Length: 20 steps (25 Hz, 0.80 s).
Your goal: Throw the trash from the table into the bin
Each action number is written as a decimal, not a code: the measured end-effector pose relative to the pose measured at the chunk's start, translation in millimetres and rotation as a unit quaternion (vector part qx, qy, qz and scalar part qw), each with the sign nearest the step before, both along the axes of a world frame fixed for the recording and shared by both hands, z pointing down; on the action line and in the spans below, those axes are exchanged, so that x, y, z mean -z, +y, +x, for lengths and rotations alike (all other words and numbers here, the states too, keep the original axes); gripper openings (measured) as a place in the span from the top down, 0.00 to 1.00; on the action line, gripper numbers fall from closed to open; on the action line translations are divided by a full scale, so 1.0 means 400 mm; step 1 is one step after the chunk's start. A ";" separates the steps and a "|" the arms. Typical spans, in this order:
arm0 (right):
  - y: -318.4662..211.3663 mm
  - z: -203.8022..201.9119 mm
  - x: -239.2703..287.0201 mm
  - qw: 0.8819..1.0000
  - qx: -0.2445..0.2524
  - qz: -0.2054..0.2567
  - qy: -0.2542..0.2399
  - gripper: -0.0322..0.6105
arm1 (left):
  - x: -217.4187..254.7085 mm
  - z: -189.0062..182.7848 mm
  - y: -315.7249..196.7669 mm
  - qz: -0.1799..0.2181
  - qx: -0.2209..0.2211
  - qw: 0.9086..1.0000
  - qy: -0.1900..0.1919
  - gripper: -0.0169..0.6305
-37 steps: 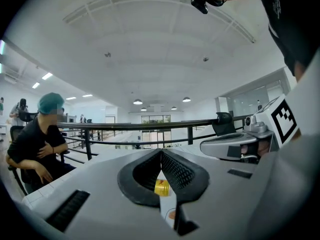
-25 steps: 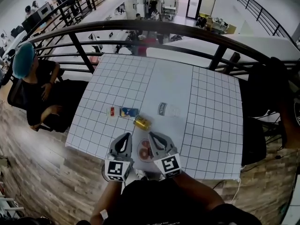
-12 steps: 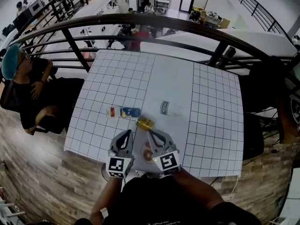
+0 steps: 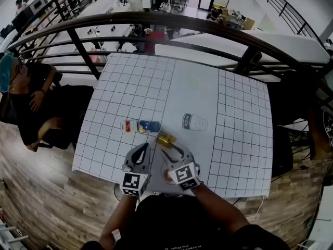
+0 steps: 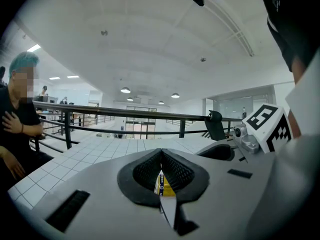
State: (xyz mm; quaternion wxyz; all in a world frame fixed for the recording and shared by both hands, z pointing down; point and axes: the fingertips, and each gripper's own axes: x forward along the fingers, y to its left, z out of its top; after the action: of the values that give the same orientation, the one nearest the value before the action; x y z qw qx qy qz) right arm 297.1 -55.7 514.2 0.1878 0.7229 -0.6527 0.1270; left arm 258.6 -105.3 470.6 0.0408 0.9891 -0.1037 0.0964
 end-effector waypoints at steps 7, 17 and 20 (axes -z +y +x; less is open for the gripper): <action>-0.038 0.010 -0.083 0.996 0.026 -0.080 0.008 0.48 | -0.007 0.011 -0.029 -0.008 -0.003 1.000 -0.001 0.94; -0.076 0.064 -0.187 0.987 0.050 -0.144 0.044 0.45 | -0.029 0.011 -0.047 -0.021 -0.008 1.000 0.003 0.94; -0.083 0.067 -0.212 0.984 0.061 -0.160 0.044 0.45 | -0.037 0.008 -0.055 -0.022 -0.005 1.000 0.001 0.94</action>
State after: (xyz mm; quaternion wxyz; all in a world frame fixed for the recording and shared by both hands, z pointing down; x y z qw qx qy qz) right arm 323.9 -88.7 599.0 0.3372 0.6470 -0.6580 0.1866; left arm 262.0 -127.4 485.3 0.0624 0.9886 -0.0965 0.0975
